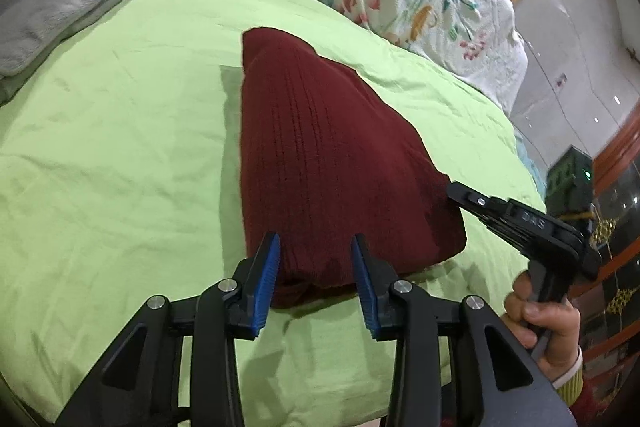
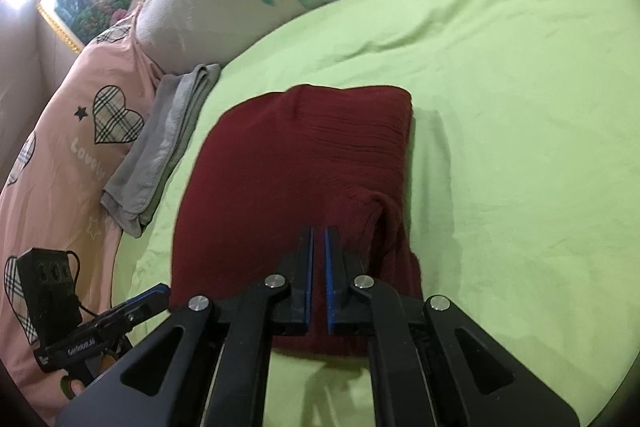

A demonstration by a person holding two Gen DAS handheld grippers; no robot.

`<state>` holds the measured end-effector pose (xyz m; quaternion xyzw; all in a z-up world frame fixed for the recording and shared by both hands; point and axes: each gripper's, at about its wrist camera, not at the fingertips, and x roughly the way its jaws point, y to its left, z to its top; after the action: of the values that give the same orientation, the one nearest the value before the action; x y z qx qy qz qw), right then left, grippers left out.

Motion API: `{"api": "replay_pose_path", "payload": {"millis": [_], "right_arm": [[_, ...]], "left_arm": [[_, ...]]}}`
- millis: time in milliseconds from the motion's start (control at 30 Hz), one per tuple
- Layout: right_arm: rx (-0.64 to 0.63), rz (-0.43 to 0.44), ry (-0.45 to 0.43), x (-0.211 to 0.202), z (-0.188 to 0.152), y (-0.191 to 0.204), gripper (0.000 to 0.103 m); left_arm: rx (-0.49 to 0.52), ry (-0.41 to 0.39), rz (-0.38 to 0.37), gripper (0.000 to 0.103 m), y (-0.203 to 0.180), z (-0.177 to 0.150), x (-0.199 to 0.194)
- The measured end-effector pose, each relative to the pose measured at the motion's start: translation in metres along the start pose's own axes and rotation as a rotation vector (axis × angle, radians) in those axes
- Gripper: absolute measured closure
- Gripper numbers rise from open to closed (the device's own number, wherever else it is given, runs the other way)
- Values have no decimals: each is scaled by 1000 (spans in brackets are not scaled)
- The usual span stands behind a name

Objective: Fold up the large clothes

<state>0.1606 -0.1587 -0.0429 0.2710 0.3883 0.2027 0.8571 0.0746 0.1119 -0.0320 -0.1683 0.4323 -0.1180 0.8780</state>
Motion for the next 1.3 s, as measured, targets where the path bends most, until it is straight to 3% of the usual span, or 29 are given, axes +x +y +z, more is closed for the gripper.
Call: {"api": "replay_pose_path", "payload": {"millis": [300,433,467,567,767,967,1167,1300], "right_arm": [[25,-11,-21,4,24,3,98],[-10,21,-33,-11,20,18,97],[-19,20,-26,-14,17,21,90],[-38,16,-17,-25,1,25,52],[-72,-38,11,-45,-25,26,47],[-187,-106,29,-60,-55,41,27],[-280,-159,97,-60,-84,49,26],[-305,-178,138,-60,-93,49,25]], "left_arm": [[14,-23,68,55,-11,10,-12],[68,-51,163,27,-23,7,-26],[77,-54,192,21,-24,5,-29],[84,-63,249,19,-25,-1,-38],[78,-43,352,18,-15,-22,-47],[89,5,428,18,0,-48,-44],[161,-45,541,18,-1,-68,-54],[214,-56,549,18,-9,-68,-64]]}}
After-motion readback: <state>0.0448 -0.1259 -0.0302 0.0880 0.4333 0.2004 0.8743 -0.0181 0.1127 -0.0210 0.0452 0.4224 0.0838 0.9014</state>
